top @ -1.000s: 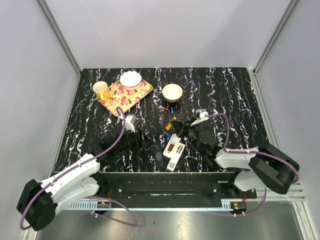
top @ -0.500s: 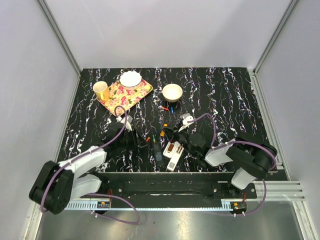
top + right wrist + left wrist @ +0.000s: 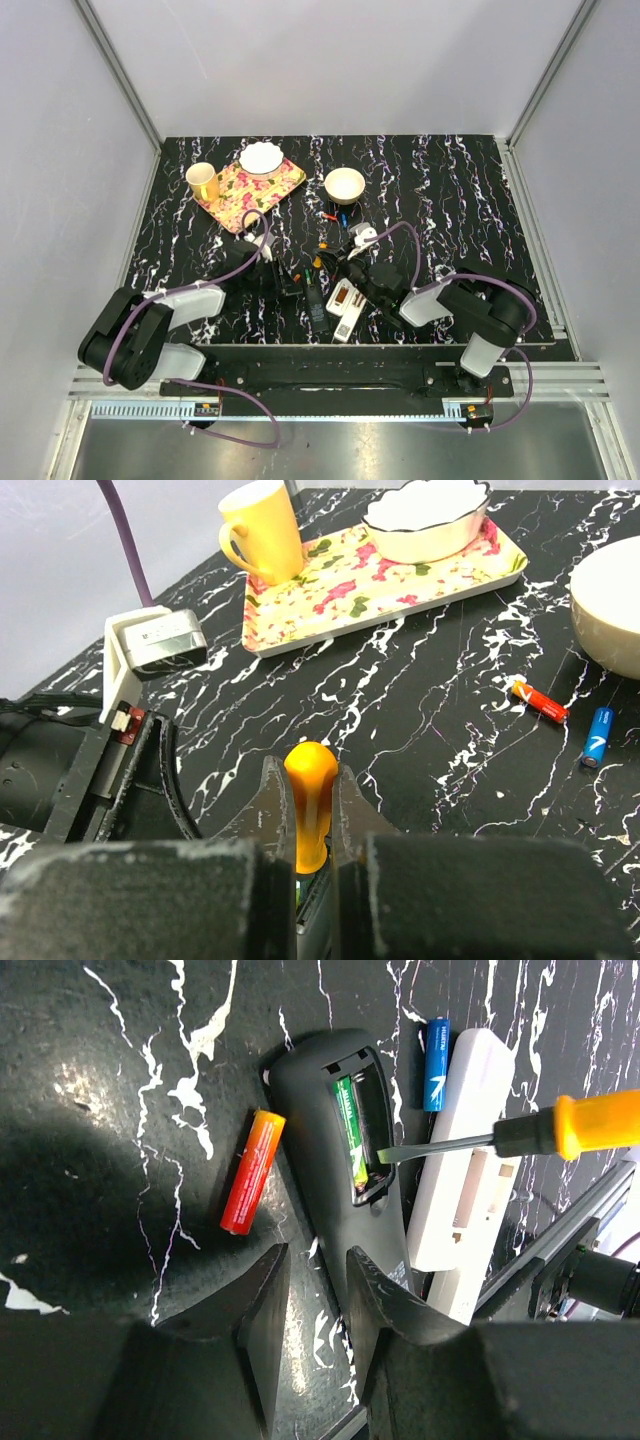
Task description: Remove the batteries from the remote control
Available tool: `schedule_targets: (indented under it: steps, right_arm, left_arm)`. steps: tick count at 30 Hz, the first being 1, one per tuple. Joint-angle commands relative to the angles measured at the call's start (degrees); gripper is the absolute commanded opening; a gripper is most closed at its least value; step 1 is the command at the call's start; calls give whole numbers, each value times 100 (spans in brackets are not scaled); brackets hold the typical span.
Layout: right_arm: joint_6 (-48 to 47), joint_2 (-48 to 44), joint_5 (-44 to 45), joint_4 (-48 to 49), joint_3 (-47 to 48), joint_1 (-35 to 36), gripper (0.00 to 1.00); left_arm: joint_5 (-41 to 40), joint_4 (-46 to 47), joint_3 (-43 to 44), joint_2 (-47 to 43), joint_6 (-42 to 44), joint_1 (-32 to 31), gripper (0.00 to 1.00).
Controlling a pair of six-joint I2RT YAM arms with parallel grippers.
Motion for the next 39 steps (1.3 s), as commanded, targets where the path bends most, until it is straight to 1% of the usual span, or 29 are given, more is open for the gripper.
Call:
schedule_targets:
  steps: [1,9,17,22,39]
  right_arm:
    - [-275,182,242,1466,253,51,0]
    - [-320,393,173,1475,507,51,0]
    - [-372,604,129,1484,534,43,0]
    - [-399,429,129,1475,481,43,0]
    - [-487,402,-3,1484,323,43,0]
  left_arm:
    - [136,446,270,190,-38,33,34]
    - [93,481,384,402,-47,25,33]
    - [75,551,481,630,-73,34,33]
    - [137,578,542,797,-64,25,32]
    - [75,543,622,1008,-47,34,31]
